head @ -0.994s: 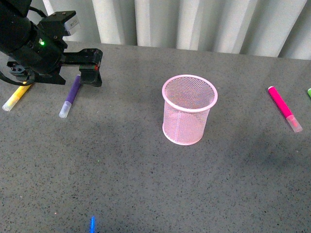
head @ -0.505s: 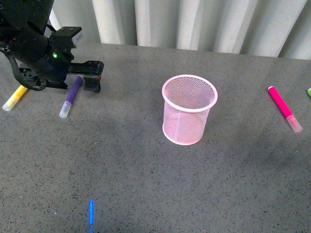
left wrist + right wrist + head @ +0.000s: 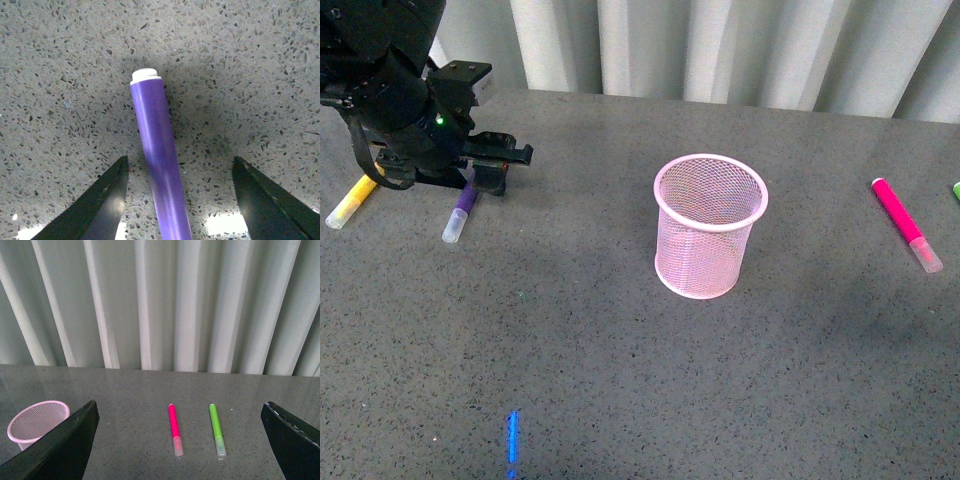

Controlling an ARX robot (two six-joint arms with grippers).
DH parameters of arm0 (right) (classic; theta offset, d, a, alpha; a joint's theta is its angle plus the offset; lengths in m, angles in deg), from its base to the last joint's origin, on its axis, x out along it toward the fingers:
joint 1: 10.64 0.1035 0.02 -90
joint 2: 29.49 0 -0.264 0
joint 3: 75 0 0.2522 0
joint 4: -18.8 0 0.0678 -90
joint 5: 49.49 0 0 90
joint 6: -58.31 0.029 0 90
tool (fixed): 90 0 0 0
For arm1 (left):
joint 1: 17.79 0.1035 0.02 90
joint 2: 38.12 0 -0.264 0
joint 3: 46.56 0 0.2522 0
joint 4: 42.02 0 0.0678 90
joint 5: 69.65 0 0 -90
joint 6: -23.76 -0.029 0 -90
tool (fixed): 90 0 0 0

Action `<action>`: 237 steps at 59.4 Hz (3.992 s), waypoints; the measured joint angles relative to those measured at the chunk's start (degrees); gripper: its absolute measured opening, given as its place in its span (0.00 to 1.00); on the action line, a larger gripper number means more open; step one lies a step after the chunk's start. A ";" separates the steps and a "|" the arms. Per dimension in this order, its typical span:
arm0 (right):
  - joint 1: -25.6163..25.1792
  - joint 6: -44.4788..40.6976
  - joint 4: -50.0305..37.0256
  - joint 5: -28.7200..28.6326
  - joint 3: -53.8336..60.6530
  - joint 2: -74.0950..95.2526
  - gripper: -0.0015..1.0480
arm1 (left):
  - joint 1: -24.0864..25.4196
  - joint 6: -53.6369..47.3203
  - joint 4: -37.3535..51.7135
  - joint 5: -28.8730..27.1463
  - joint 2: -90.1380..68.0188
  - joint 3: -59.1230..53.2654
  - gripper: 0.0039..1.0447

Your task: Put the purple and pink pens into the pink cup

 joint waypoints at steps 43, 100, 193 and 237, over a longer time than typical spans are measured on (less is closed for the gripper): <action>0.00 0.00 0.00 0.00 0.02 0.00 0.93 | -7.34 10.51 34.23 5.73 19.04 -22.73 0.12; 0.00 0.00 0.00 0.00 0.00 0.00 0.93 | -29.09 24.92 75.65 -13.27 16.31 -36.50 0.12; -0.02 0.00 0.00 0.00 0.00 0.00 0.93 | -9.11 9.73 55.91 -12.22 52.72 -63.30 0.75; -0.02 0.00 0.00 -0.02 0.00 0.00 0.93 | 4.61 5.31 60.48 -0.70 82.97 -83.06 0.03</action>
